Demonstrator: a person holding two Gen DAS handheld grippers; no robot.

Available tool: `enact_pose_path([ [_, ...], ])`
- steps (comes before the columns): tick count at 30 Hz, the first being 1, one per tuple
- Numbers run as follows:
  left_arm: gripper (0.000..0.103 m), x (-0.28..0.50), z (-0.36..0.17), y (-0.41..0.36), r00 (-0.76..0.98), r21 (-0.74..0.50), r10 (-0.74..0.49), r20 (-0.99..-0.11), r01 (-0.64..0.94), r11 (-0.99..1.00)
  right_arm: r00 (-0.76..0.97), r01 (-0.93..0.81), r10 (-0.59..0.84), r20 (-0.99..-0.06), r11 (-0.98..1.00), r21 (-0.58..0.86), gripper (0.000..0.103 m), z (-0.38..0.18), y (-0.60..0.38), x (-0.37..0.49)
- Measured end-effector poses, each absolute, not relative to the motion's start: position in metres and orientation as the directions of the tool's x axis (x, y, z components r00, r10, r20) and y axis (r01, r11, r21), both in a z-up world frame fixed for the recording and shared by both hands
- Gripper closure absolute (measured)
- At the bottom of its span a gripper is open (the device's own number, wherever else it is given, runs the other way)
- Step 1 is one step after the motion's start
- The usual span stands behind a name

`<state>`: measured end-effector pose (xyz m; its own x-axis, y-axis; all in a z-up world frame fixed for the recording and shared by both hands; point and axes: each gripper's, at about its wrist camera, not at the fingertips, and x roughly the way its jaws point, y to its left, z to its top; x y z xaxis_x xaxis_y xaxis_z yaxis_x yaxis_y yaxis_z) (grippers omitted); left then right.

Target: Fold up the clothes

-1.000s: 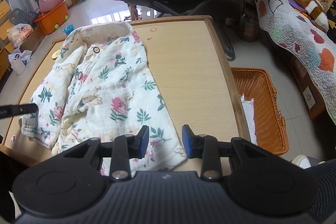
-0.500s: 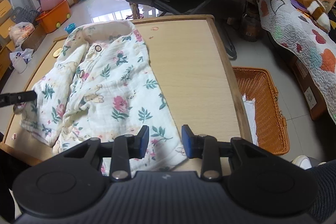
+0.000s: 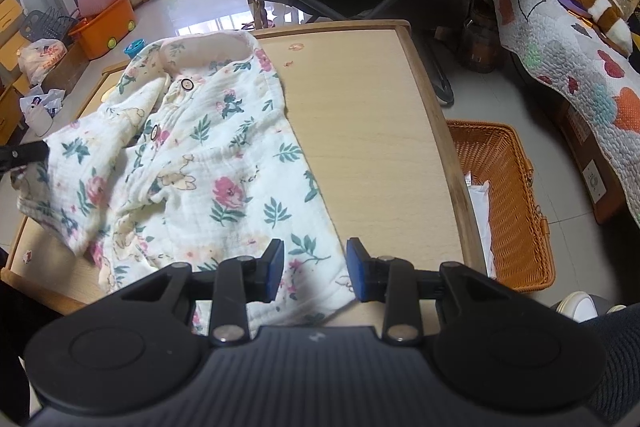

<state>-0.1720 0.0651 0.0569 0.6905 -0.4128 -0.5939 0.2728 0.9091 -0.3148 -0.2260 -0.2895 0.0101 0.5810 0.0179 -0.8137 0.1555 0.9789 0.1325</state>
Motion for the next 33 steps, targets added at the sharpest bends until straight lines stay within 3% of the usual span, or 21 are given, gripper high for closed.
enact_pose_path([
  [12,0.098,-0.147,0.112,0.101,0.759,-0.272,-0.343,-0.553,0.225,0.936,0.589,0.173,0.030,-0.808,0.971,0.162,0.069,0.013,-0.294,-0.225],
  [14,0.088,-0.146,0.110,0.100,0.754,-0.275,-0.333,-0.566,0.208,0.939,0.585,0.187,0.024,-0.811,0.969,0.164,0.068,0.013,-0.296,-0.225],
  [18,0.086,-0.149,0.088,0.094,0.720,-0.305,-0.332,-0.609,0.174,0.936,0.562,0.184,0.022,-0.827,0.971,0.151,0.068,0.009,-0.295,-0.223],
  [20,0.070,-0.154,0.076,0.092,0.704,-0.321,-0.338,-0.624,0.163,0.933,0.546,0.160,0.023,-0.838,0.978,0.132,0.068,0.006,-0.290,-0.221],
  [21,0.056,-0.156,0.071,0.090,0.698,-0.330,-0.342,-0.629,0.158,0.931,0.538,0.150,0.019,-0.843,0.982,0.118,0.068,0.004,-0.287,-0.219],
  [22,0.050,-0.159,0.066,0.089,0.693,-0.339,-0.345,-0.633,0.153,0.928,0.529,0.147,0.008,-0.848,0.984,0.101,0.068,0.003,-0.285,-0.218],
  [28,0.048,-0.165,0.052,0.078,0.673,-0.312,-0.353,-0.649,0.187,0.931,0.498,0.141,-0.022,-0.867,0.988,0.056,0.069,-0.004,-0.281,-0.215],
  [30,0.048,-0.166,0.050,0.079,0.670,-0.323,-0.361,-0.649,0.187,0.928,0.496,0.126,-0.025,-0.868,0.991,0.043,0.075,-0.004,-0.278,-0.214],
  [32,0.048,-0.166,0.046,0.078,0.667,-0.332,-0.361,-0.651,0.177,0.926,0.498,0.094,-0.003,-0.867,0.994,0.050,0.092,-0.003,-0.274,-0.213],
  [33,0.048,-0.167,0.045,0.079,0.665,-0.337,-0.362,-0.653,0.173,0.926,0.498,0.078,0.007,-0.867,0.996,0.052,0.095,-0.003,-0.272,-0.213],
])
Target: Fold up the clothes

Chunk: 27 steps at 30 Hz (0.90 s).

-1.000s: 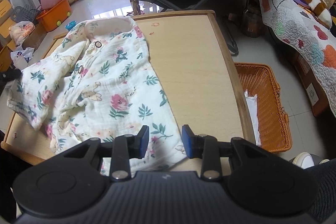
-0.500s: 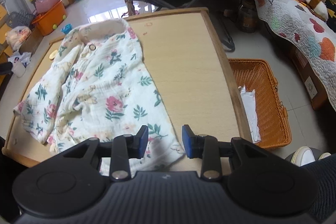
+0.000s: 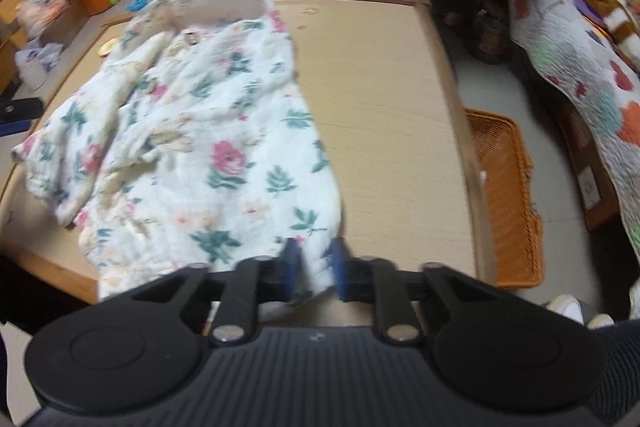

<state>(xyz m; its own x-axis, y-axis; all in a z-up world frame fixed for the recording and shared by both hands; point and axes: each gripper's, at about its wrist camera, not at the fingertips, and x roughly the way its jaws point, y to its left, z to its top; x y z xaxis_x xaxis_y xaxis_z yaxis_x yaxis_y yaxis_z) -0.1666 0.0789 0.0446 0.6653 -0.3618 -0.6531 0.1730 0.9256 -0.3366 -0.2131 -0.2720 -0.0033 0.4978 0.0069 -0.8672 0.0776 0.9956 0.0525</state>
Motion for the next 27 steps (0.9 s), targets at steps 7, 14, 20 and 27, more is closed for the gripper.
enact_pose_path([
  [7,0.048,-0.169,0.037,0.081,0.657,-0.355,-0.370,-0.657,0.164,0.921,0.533,0.062,0.006,-0.846,0.997,0.046,0.097,0.011,-0.273,-0.214],
  [14,0.048,-0.167,0.035,0.080,0.653,-0.375,-0.377,-0.657,0.151,0.915,0.611,0.034,-0.150,-0.777,0.986,-0.164,0.097,0.053,-0.293,-0.202],
  [20,0.048,-0.167,0.034,0.080,0.651,-0.385,-0.386,-0.653,0.153,0.910,0.647,0.041,-0.255,-0.718,0.953,-0.301,0.097,0.083,-0.321,-0.174],
  [27,0.048,-0.166,0.034,0.080,0.652,-0.387,-0.387,-0.652,0.154,0.909,0.662,0.028,-0.334,-0.671,0.905,-0.424,0.097,0.096,-0.343,-0.130],
])
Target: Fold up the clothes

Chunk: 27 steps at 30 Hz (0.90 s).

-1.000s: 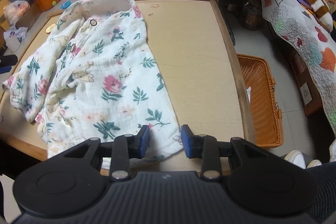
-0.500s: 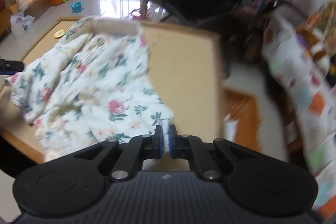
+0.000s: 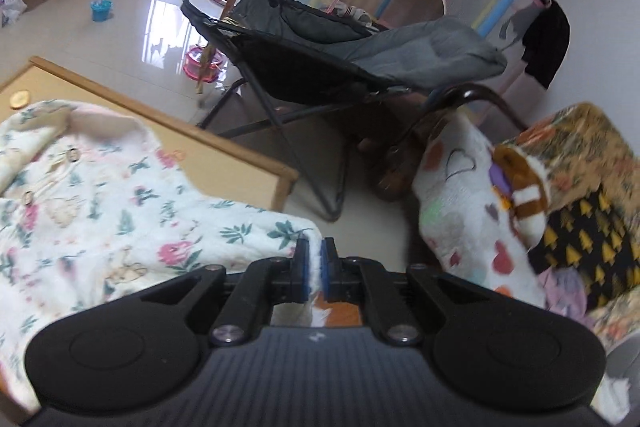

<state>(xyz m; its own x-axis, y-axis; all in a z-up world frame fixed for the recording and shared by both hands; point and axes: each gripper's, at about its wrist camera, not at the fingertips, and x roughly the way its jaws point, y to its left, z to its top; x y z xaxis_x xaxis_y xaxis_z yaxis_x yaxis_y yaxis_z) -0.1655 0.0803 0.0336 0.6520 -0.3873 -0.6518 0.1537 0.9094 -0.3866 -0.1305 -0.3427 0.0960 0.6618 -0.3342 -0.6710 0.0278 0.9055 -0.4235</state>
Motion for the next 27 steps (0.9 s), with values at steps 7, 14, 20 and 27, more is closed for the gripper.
enact_pose_path([
  [7,0.048,-0.165,0.033,0.083,0.650,-0.390,-0.391,-0.652,0.154,0.908,0.637,0.004,-0.367,-0.678,0.881,-0.473,0.097,0.085,-0.349,-0.096],
  [14,0.048,-0.165,0.033,0.083,0.650,-0.390,-0.398,-0.647,0.166,0.906,0.600,0.031,-0.417,-0.683,0.865,-0.501,0.097,0.072,-0.362,-0.069],
  [20,0.048,-0.165,0.032,0.083,0.649,-0.380,-0.392,-0.652,0.168,0.910,0.546,0.054,-0.434,-0.717,0.872,-0.486,0.097,0.050,-0.377,-0.048],
  [27,0.048,-0.165,0.031,0.083,0.648,-0.368,-0.385,-0.658,0.170,0.914,0.491,0.051,-0.392,-0.778,0.904,-0.424,0.096,0.012,-0.381,-0.045],
])
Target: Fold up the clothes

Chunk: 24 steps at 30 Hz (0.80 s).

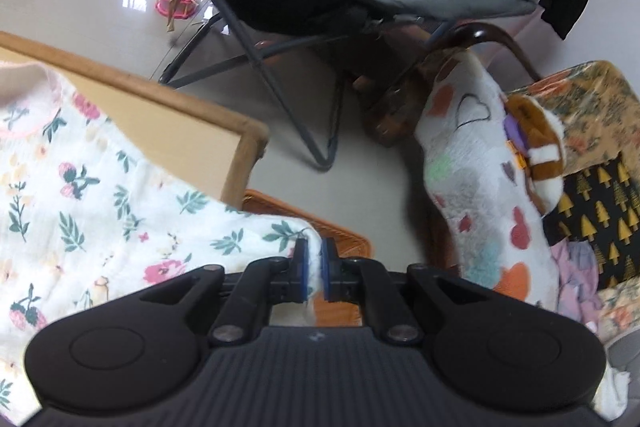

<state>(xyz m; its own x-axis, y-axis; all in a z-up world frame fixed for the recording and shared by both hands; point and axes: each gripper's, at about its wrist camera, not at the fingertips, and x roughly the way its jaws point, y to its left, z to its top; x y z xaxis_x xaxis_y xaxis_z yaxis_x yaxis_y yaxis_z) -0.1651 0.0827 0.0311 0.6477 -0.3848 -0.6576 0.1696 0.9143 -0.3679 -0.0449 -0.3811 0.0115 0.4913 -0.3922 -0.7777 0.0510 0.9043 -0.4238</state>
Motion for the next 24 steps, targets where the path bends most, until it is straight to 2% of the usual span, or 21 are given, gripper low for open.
enact_pose_path([
  [9,0.047,-0.167,0.029,0.082,0.643,-0.373,-0.403,-0.651,0.191,0.908,0.500,0.072,-0.393,-0.772,0.907,-0.415,0.090,-0.007,-0.389,-0.057],
  [11,0.047,-0.168,0.030,0.081,0.645,-0.382,-0.415,-0.642,0.201,0.902,0.509,0.103,-0.424,-0.749,0.894,-0.436,0.077,-0.005,-0.392,-0.060],
  [14,0.047,-0.170,0.031,0.080,0.649,-0.379,-0.421,-0.634,0.213,0.900,0.525,0.148,-0.466,-0.712,0.874,-0.462,0.069,0.002,-0.399,-0.066],
  [20,0.046,-0.176,0.042,0.082,0.719,-0.329,-0.372,-0.587,0.208,0.921,0.551,0.207,-0.489,-0.677,0.865,-0.457,0.065,0.021,-0.410,-0.082],
  [24,0.045,-0.170,0.044,0.085,0.710,-0.383,-0.421,-0.565,0.226,0.896,0.589,0.229,-0.414,-0.694,0.909,-0.348,0.065,0.036,-0.405,-0.106],
])
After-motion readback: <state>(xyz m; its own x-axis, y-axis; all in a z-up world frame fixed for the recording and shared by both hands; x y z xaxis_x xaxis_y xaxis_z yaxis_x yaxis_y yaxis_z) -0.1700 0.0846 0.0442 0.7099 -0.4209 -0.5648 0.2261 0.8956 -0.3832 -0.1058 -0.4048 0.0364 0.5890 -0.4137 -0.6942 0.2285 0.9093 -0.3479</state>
